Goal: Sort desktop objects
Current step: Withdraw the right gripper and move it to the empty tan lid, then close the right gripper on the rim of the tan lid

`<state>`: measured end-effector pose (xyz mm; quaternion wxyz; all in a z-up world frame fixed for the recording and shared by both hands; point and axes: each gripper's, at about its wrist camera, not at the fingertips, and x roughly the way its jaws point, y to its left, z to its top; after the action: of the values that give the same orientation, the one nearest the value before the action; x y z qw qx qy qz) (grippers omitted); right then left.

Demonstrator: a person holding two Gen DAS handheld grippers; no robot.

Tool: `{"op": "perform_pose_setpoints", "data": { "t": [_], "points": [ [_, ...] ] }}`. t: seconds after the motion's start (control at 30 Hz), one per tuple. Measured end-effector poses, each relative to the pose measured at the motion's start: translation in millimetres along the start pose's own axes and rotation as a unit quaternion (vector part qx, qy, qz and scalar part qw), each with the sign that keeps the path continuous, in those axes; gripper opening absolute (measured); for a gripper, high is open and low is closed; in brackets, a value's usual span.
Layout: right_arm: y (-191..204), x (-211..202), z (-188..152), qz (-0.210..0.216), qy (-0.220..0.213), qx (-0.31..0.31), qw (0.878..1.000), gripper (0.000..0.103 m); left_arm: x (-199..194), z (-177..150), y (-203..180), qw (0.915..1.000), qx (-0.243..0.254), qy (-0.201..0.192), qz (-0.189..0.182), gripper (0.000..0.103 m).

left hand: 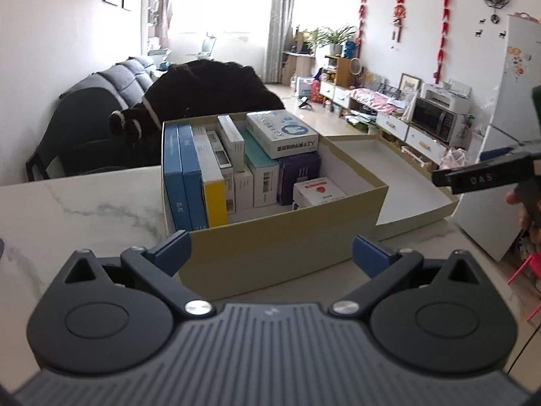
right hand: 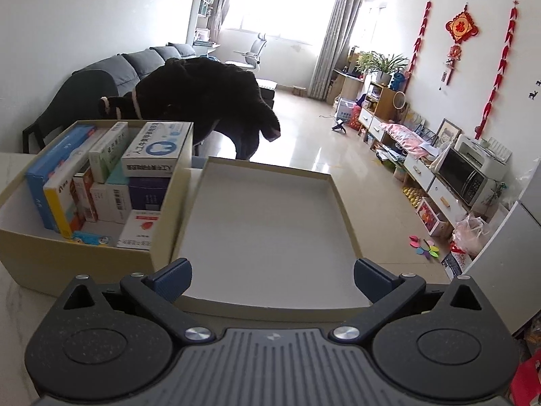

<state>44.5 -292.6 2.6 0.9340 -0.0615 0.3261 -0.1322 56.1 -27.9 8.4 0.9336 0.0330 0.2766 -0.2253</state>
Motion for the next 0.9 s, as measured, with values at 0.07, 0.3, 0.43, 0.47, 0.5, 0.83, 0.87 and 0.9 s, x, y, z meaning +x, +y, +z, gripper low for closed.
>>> {"op": "perform_pose_setpoints", "data": {
  "t": [0.07,0.3,0.43,0.47,0.5,0.83,0.87,0.9],
  "points": [
    [-3,0,-4,-0.003,-0.003,-0.001,1.000,0.103,1,0,-3,1.0000,-0.002,0.001,0.006,0.103],
    [-15,10,-10,0.010,-0.004,0.012,1.000,0.103,11,3,-9,0.9998,-0.009,0.007,0.017,0.103],
    [-21,24,-15,0.013,0.006,0.019,1.000,0.103,20,5,-12,0.9997,-0.012,0.013,0.016,0.103],
    [-22,27,-17,0.014,0.009,0.020,1.000,0.103,23,5,-13,0.9997,-0.013,0.015,0.015,0.103],
    [-25,30,-18,0.018,0.012,0.026,0.999,0.103,25,5,-13,0.9996,-0.015,0.017,0.014,0.103],
    [-65,67,-33,0.049,0.049,0.101,0.992,0.103,44,3,-18,0.9989,-0.022,0.038,0.014,0.103],
    [-71,70,-35,0.052,0.051,0.115,0.991,0.103,45,3,-18,0.9989,-0.024,0.038,0.012,0.103],
    [-78,74,-36,0.057,0.055,0.131,0.988,0.103,46,3,-20,0.9989,-0.025,0.039,0.010,0.103]
  ]
}}
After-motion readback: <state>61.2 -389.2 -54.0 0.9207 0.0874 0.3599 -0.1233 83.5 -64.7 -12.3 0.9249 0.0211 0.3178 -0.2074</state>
